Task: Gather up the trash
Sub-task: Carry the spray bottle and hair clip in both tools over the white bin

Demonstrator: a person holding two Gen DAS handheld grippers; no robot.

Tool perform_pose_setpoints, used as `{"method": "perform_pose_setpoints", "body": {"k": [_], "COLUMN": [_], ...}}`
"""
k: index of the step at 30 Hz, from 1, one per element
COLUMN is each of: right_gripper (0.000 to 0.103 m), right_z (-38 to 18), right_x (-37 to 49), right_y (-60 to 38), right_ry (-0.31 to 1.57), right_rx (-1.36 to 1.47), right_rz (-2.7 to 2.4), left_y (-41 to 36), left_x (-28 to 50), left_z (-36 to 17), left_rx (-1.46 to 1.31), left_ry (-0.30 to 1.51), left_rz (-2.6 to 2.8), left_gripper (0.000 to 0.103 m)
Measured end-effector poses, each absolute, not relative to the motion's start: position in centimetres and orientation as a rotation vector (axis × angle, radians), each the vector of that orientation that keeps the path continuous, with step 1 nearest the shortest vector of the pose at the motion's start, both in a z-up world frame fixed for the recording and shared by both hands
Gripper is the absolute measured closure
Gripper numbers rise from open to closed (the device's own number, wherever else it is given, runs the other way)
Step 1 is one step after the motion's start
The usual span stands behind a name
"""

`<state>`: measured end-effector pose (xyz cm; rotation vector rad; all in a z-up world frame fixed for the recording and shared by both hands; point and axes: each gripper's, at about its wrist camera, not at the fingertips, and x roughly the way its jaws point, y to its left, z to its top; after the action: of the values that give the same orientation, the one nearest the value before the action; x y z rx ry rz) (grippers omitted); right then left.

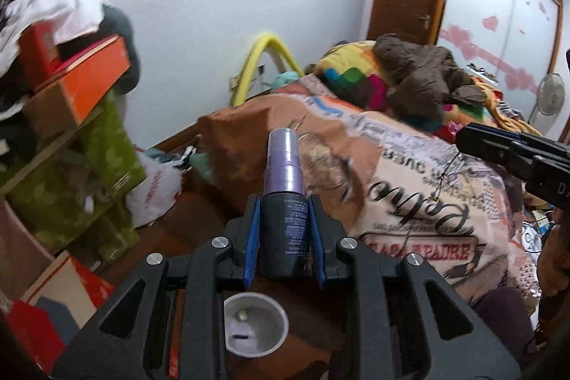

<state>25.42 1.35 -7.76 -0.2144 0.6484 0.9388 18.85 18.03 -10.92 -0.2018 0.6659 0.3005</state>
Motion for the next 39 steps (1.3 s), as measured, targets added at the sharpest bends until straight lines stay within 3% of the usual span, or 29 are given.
{"method": "perform_pose_setpoints", "body": {"k": [12,27,39], "right_gripper": [0.078,0.078,0.077], "right_z": [-13.6,-26.6,-33.3], "right_x": [22.0,22.6,24.2], "right_y": [7.9,13.5,16.4], "right_ry": [0.803,1.2,1.406], "right_rx": [-0.321,-0.4,-0.466], "right_rz": [1.059,1.063,1.041], "left_y": [22.1,25.6,27.6], "left_x": [15.0,13.7,14.8], "left_z": [-18.3,-32.0,-40.8], "left_rx": [-0.333,-0.541,-0.715], "left_ry": [0.772,1.025,1.185], "left_rz": [0.377,0.415,0.374], "left_gripper": [0.078,0.078,0.078]}}
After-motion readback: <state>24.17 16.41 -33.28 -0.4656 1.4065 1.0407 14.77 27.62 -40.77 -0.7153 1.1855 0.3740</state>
